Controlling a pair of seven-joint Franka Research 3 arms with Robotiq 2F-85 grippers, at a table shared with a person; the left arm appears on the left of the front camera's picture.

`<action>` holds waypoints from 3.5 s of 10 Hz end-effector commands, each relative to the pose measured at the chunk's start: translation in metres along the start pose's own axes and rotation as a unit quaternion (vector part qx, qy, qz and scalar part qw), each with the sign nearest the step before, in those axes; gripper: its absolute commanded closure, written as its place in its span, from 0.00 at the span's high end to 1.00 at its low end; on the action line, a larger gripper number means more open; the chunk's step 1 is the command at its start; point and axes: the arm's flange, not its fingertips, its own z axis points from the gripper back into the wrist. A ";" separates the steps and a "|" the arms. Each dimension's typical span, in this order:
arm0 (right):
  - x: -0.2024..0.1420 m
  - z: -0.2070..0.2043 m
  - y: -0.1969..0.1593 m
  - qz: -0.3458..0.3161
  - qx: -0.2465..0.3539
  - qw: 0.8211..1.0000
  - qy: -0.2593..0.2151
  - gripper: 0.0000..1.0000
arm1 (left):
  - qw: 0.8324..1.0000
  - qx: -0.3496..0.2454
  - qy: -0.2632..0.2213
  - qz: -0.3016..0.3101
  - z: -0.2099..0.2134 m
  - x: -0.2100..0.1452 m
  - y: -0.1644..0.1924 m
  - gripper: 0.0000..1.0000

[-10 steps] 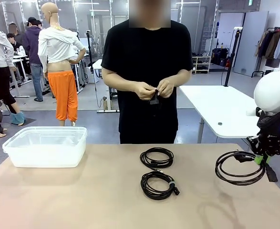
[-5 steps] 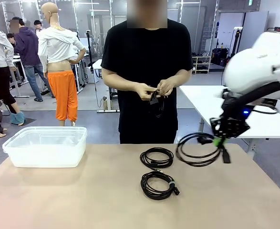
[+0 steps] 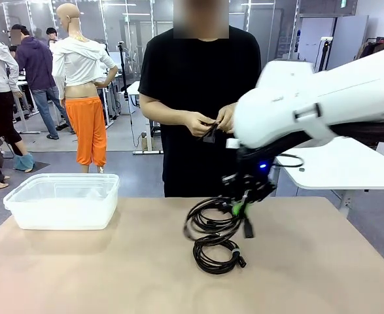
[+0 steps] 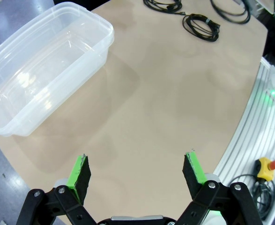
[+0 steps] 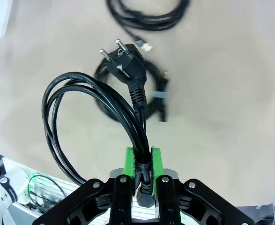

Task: Organize and store the cables.
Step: Place the Power Cable into the Organizing box.

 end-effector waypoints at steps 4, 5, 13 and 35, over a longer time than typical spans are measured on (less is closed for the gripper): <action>0.003 -0.066 0.124 -0.043 0.007 0.999 0.027 0.18 | 1.000 -0.004 -0.007 -0.001 0.001 -0.001 0.001 1.00; -0.001 -0.080 0.138 -0.049 0.017 0.998 0.025 0.18 | 1.000 -0.004 -0.007 -0.001 0.001 -0.001 0.001 1.00; -0.020 -0.164 0.156 -0.070 0.015 0.996 0.048 0.34 | 1.000 -0.004 -0.007 -0.001 0.001 -0.001 0.001 1.00; -0.101 0.043 -0.339 0.221 0.127 0.953 -0.162 1.00 | 1.000 -0.004 -0.007 -0.001 0.001 -0.001 0.001 1.00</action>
